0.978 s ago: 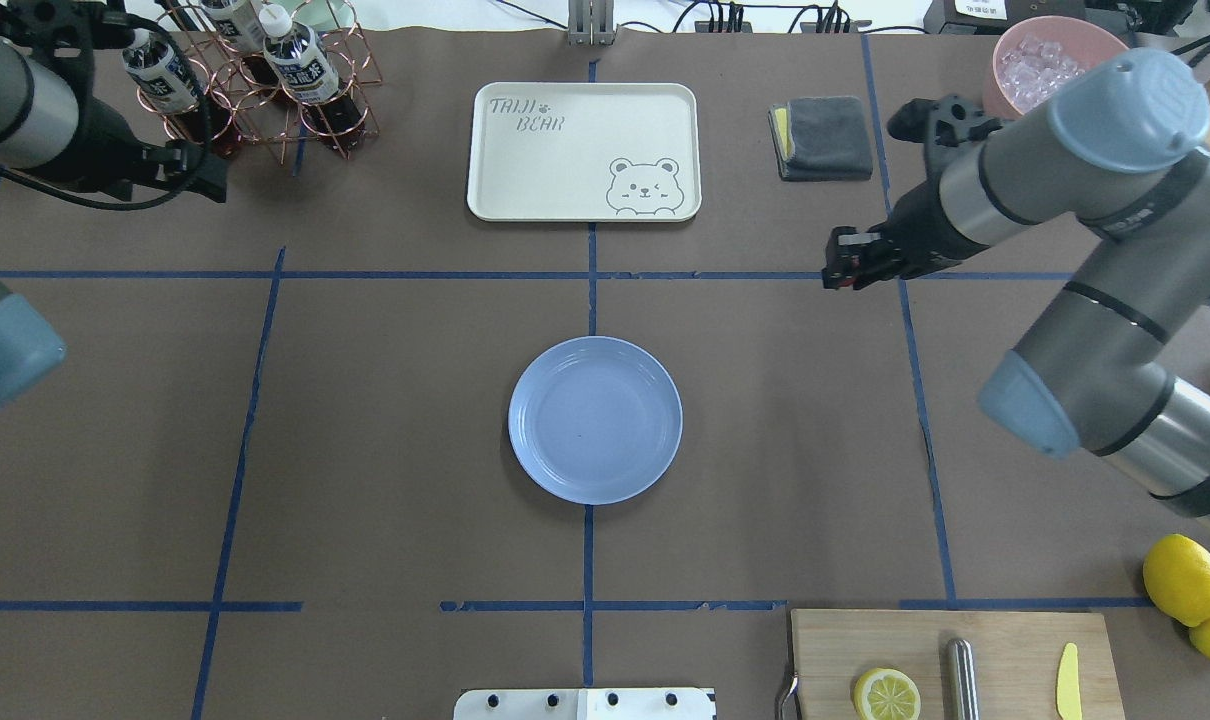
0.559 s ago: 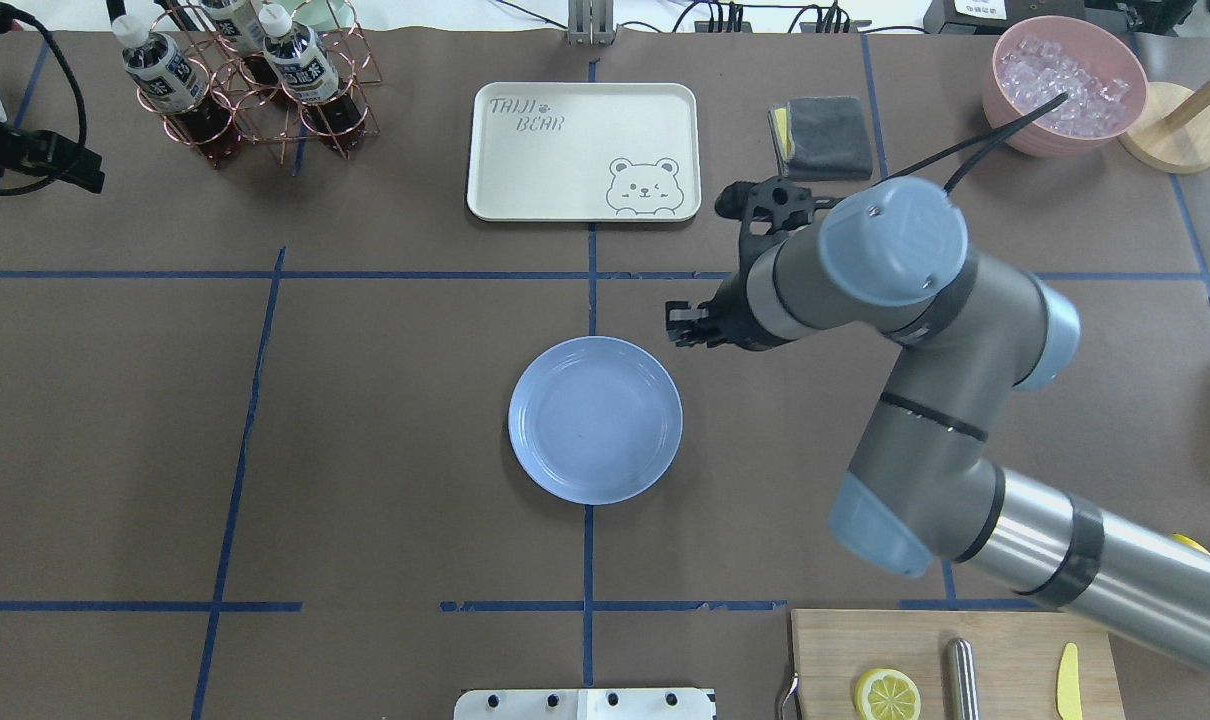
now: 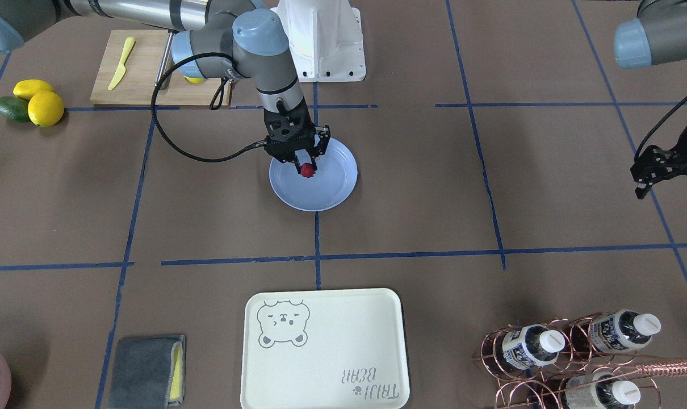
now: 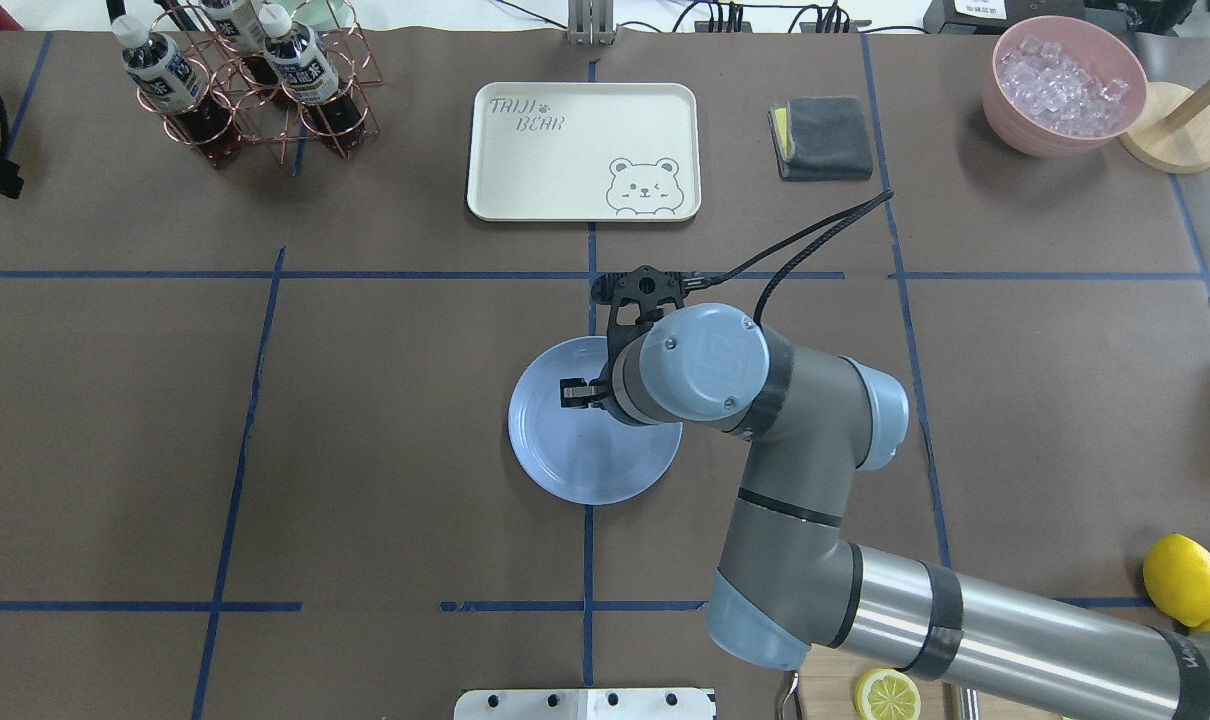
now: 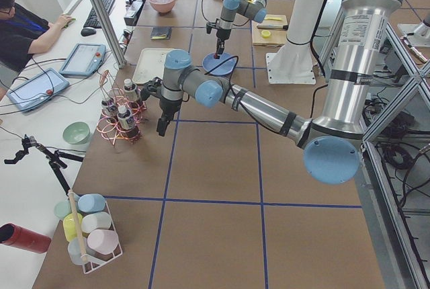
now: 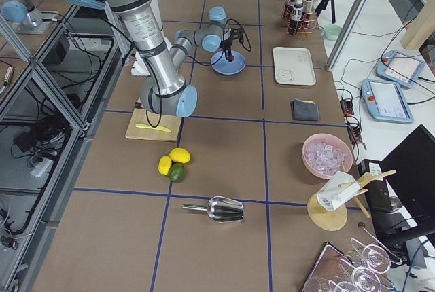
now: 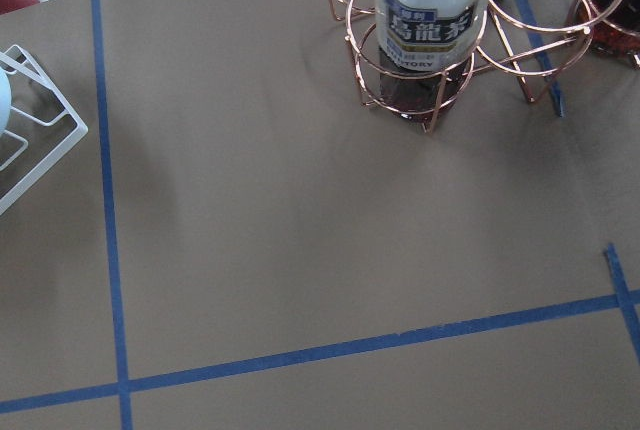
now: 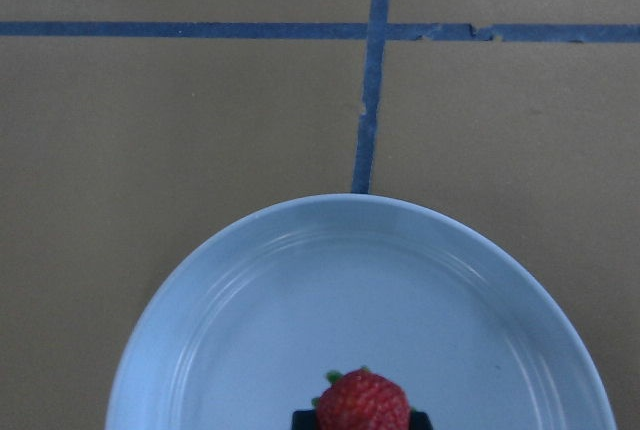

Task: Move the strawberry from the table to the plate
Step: 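Carry the strawberry with the right gripper over the light blue plate, then lower the strawberry onto the plate and open the right gripper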

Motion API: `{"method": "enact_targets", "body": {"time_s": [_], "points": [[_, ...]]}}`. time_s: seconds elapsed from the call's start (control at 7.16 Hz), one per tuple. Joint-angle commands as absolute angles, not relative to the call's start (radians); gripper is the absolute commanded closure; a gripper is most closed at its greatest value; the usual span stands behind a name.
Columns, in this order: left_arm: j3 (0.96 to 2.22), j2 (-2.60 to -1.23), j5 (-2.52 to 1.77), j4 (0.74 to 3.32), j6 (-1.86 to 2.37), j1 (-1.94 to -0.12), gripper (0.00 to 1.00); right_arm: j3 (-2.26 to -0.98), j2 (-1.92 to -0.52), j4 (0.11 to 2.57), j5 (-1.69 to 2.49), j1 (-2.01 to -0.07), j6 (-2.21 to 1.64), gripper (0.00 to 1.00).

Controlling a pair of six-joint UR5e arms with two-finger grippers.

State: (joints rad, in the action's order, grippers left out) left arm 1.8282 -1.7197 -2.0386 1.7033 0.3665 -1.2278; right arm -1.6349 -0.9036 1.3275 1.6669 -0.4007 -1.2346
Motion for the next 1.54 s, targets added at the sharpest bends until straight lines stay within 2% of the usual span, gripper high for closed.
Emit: {"method": "enact_targets", "body": {"time_s": [0.0,0.56,0.7,0.84,0.98,1.4], "points": [[1.818,-1.718,-2.039,1.703,0.336,-1.247,0.00,-1.600,-0.885,1.330,1.657,-0.387,-1.235,1.00],[1.815,-1.717,-2.039,1.704,0.334,-1.250,0.00,-1.559,-0.873,1.328,1.655,-0.379,-1.236,1.00],[1.815,-1.717,-2.039,1.704,0.334,-1.255,0.00,-1.559,-0.871,1.328,1.657,-0.379,-1.236,0.88],[1.815,-1.718,-2.039,1.704,0.334,-1.255,0.00,-1.560,-0.871,1.328,1.657,-0.379,-1.236,0.26],[1.815,-1.718,-2.039,1.704,0.334,-1.255,0.00,-1.559,-0.873,1.330,1.657,-0.373,-1.238,0.01],[1.812,-1.718,-2.039,1.703,0.334,-1.255,0.00,-1.572,-0.871,1.348,1.666,-0.380,-1.236,0.00]]}}
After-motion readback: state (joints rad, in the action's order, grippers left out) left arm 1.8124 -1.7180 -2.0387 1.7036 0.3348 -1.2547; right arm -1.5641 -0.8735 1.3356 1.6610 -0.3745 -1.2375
